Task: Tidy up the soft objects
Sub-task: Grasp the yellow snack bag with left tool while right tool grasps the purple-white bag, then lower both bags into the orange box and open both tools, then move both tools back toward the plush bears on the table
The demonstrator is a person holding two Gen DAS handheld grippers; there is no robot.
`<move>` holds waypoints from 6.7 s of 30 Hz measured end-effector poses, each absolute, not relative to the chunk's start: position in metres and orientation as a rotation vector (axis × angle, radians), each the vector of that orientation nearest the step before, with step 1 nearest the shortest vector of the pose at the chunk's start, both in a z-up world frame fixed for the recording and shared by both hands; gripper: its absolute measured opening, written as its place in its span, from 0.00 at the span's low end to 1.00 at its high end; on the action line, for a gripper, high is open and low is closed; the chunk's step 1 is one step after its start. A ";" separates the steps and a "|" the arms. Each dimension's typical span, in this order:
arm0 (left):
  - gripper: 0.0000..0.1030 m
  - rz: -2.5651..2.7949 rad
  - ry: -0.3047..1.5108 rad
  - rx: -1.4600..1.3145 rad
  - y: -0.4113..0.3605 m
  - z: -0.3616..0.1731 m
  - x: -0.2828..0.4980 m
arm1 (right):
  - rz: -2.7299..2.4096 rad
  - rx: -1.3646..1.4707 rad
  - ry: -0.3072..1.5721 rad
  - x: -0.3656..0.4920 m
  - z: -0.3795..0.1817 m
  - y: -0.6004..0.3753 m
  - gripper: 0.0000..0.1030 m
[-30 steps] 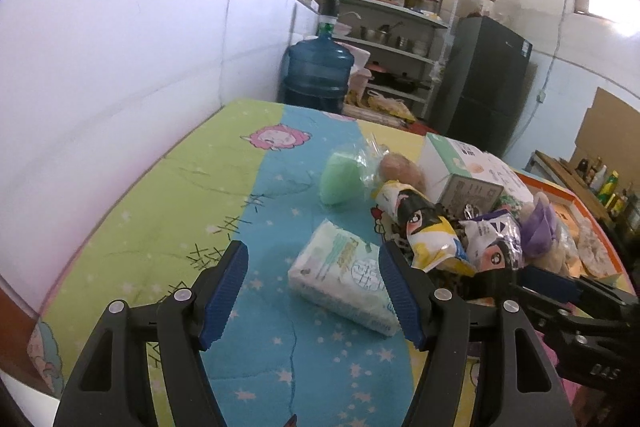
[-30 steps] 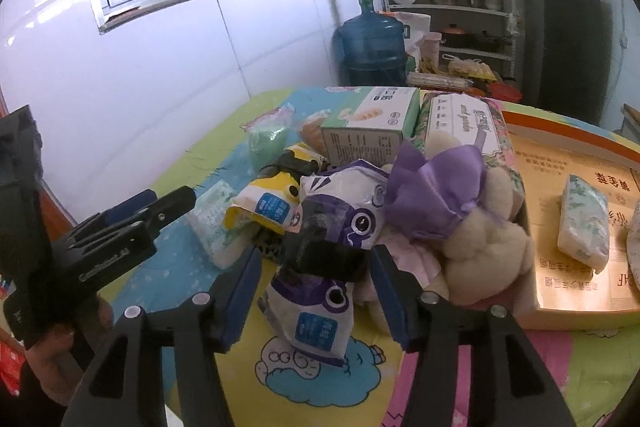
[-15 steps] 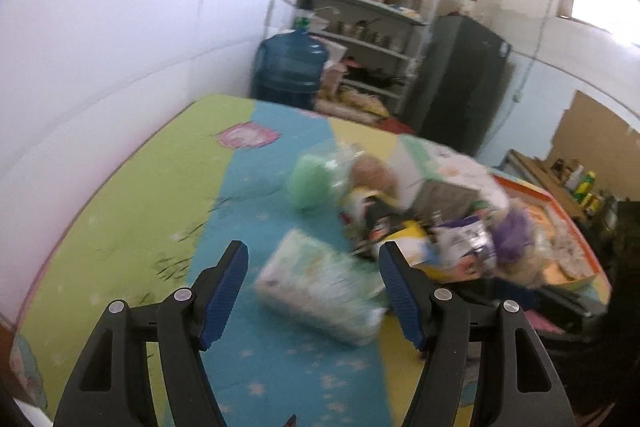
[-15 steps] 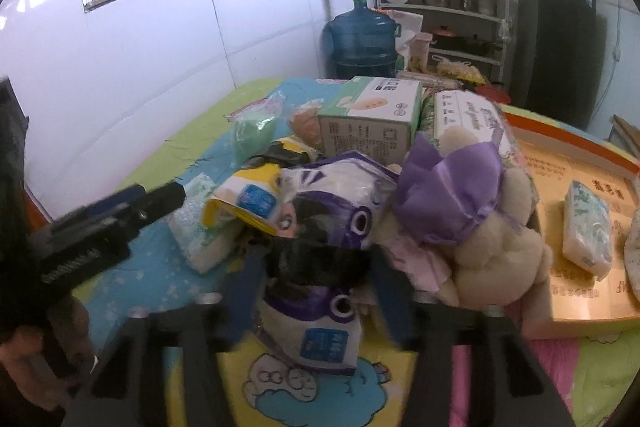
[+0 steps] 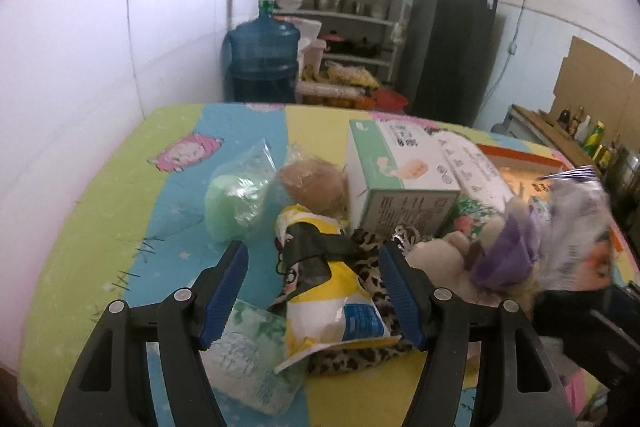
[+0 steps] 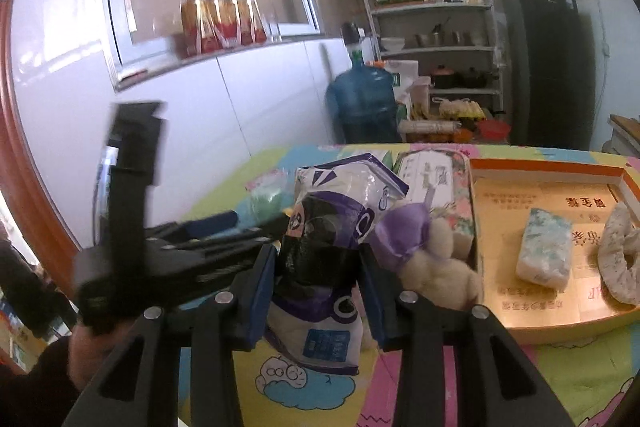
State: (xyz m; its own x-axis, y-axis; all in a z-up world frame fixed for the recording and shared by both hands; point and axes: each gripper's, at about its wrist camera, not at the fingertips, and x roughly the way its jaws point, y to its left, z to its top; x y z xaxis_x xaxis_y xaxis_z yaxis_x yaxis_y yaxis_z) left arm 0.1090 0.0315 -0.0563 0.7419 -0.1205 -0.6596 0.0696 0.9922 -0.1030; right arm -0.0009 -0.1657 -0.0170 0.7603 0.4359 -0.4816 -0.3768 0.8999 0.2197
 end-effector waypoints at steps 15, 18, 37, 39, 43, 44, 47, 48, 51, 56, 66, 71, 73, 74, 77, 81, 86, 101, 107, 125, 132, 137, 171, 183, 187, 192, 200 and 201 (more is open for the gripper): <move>0.41 -0.103 0.743 -0.142 0.040 -0.068 0.105 | 0.467 0.161 0.523 -0.003 -0.017 -0.183 0.39; 0.40 -0.106 0.726 -0.146 0.040 -0.063 0.097 | 0.474 0.164 0.514 -0.005 -0.016 -0.185 0.39; 0.40 -0.245 0.541 -0.103 0.002 0.008 0.050 | 0.419 0.195 0.433 -0.013 0.008 -0.223 0.39; 0.40 -0.274 0.539 -0.099 -0.009 0.011 0.052 | 0.399 0.201 0.424 -0.014 0.011 -0.232 0.39; 0.40 -0.340 0.535 -0.090 -0.036 0.016 0.054 | 0.343 0.221 0.402 -0.015 0.015 -0.259 0.39; 0.40 -0.358 0.534 -0.085 -0.045 0.016 0.055 | 0.331 0.225 0.399 -0.015 0.016 -0.265 0.39; 0.40 -0.407 0.533 -0.076 -0.070 0.016 0.057 | 0.285 0.237 0.389 -0.016 0.018 -0.286 0.39; 0.40 -0.419 0.533 -0.074 -0.076 0.016 0.058 | 0.273 0.242 0.386 -0.016 0.018 -0.292 0.39; 0.40 -0.470 0.528 -0.064 -0.101 0.016 0.059 | 0.223 0.258 0.377 -0.016 0.018 -0.315 0.39; 0.40 -0.543 0.528 -0.046 -0.144 0.013 0.062 | 0.147 0.278 0.380 -0.015 0.013 -0.353 0.39; 0.40 -0.618 0.583 -0.011 -0.211 -0.010 0.071 | 0.038 0.294 0.429 -0.010 0.000 -0.425 0.39; 0.40 -0.630 0.604 0.004 -0.235 -0.022 0.077 | 0.025 0.267 0.492 -0.001 -0.010 -0.441 0.39; 0.40 -0.629 0.613 0.009 -0.243 -0.027 0.082 | 0.024 0.258 0.511 0.002 -0.015 -0.445 0.39; 0.40 -0.627 0.618 0.011 -0.247 -0.030 0.084 | 0.029 0.258 0.518 0.005 -0.017 -0.446 0.39; 0.40 -0.620 0.629 0.019 -0.258 -0.037 0.089 | 0.039 0.259 0.538 0.013 -0.021 -0.449 0.39; 0.40 -0.610 0.646 0.027 -0.267 -0.046 0.095 | 0.043 0.259 0.562 0.023 -0.028 -0.453 0.39; 0.40 -0.602 0.668 0.029 -0.273 -0.054 0.101 | 0.048 0.260 0.581 0.032 -0.032 -0.458 0.39; 0.42 -0.604 0.814 0.013 -0.281 -0.077 0.124 | 0.042 0.286 0.679 0.063 -0.052 -0.465 0.40; 0.56 -0.610 0.776 0.005 -0.280 -0.073 0.119 | 0.035 0.290 0.679 0.063 -0.051 -0.466 0.43; 0.62 -0.526 0.659 0.072 -0.263 -0.036 0.092 | -0.022 0.269 0.624 0.049 -0.035 -0.468 0.63; 0.62 -0.499 0.627 0.073 -0.248 -0.024 0.083 | -0.013 0.259 0.593 0.039 -0.020 -0.458 0.63; 0.62 -0.472 0.602 0.080 -0.233 -0.017 0.076 | -0.001 0.248 0.581 0.035 -0.012 -0.445 0.63; 0.62 -0.220 0.576 -0.051 -0.086 -0.020 0.049 | 0.221 0.107 0.600 0.021 0.003 -0.296 0.63; 0.62 -0.127 0.570 -0.068 -0.041 -0.028 0.043 | 0.325 0.065 0.628 0.019 0.000 -0.245 0.63; 0.62 -0.090 0.570 -0.071 -0.026 -0.031 0.040 | 0.357 0.051 0.641 0.021 -0.001 -0.232 0.63; 0.62 -0.048 0.565 -0.081 -0.004 -0.034 0.033 | 0.391 0.030 0.658 0.022 -0.007 -0.219 0.63; 0.62 0.001 0.574 -0.118 0.027 -0.043 0.027 | 0.421 0.014 0.693 0.030 -0.020 -0.207 0.63; 0.62 0.002 0.575 -0.124 0.030 -0.044 0.027 | 0.421 0.011 0.695 0.032 -0.021 -0.206 0.64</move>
State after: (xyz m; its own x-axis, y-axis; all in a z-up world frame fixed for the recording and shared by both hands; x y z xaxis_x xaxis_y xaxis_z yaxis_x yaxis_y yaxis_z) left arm 0.0274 0.0299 -0.0441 0.8393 -0.0324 -0.5427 -0.0370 0.9925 -0.1165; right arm 0.0319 -0.2057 -0.0213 0.6874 0.3799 -0.6190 -0.3727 0.9160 0.1483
